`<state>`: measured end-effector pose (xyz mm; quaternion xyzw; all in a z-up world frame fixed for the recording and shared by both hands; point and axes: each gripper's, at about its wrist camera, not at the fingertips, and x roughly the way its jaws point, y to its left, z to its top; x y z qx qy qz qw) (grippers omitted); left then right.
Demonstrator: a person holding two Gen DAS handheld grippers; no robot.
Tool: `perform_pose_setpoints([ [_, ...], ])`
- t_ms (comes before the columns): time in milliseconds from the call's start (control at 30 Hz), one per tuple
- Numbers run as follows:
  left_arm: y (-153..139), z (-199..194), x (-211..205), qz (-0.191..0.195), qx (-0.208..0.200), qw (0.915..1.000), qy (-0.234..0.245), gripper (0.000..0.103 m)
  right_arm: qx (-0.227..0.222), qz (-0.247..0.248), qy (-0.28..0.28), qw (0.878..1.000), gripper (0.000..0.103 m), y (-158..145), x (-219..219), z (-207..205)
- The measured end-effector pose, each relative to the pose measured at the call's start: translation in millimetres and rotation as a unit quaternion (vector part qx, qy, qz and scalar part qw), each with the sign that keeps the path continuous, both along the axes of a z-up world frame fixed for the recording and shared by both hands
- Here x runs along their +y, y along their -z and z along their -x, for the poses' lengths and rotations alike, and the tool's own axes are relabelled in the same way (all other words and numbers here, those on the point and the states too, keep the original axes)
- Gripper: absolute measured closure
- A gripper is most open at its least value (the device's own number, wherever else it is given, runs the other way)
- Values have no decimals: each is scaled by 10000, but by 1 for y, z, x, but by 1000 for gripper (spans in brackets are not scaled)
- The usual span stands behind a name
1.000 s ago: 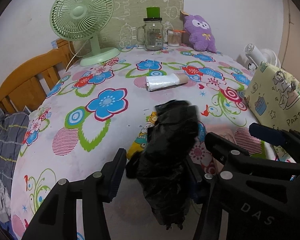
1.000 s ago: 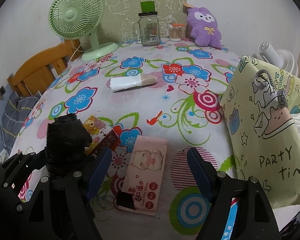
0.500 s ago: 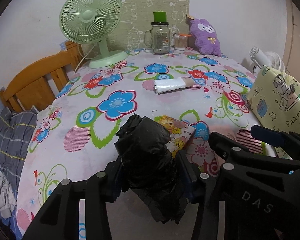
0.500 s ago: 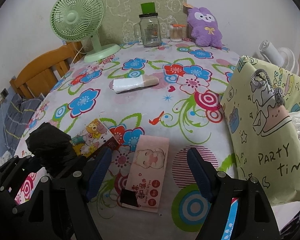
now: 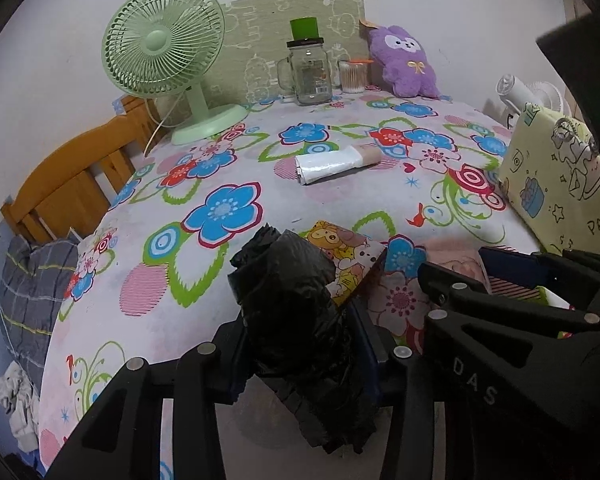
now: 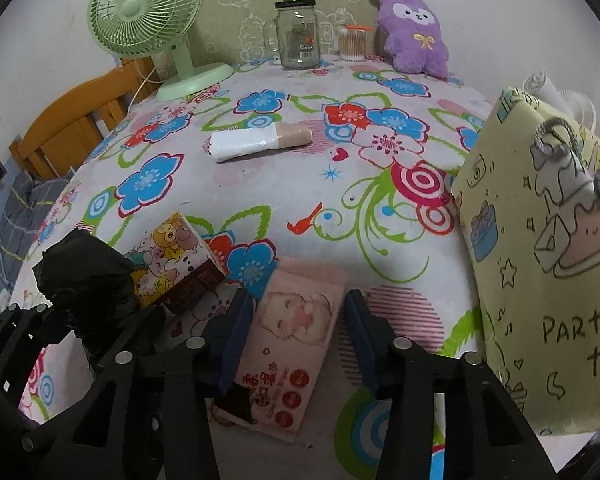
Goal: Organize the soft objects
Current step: 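Lift the pink packet with the right tool while the left tool holds the black bundle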
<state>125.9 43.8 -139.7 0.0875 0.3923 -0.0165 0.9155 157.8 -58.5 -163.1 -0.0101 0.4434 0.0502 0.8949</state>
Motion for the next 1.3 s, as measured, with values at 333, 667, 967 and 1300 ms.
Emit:
perform_pose_setpoints([
  [333, -10, 2, 2, 113, -43, 9999, -95, 55, -150, -26, -66, 9999, 61, -9, 0, 0],
  [667, -28, 13, -2, 120, -329, 9994, -51, 59, -399, -64, -102, 9991, 61, -32, 0, 12],
  [967, -46, 24, -6, 218, -538, 9983, -32, 59, -641, -49, -106, 9979, 61, -52, -5, 27],
  [1300, -62, 33, -10, 401, -720, 9966, -77, 60, -954, -53, -203, 9952, 61, -77, -9, 45],
])
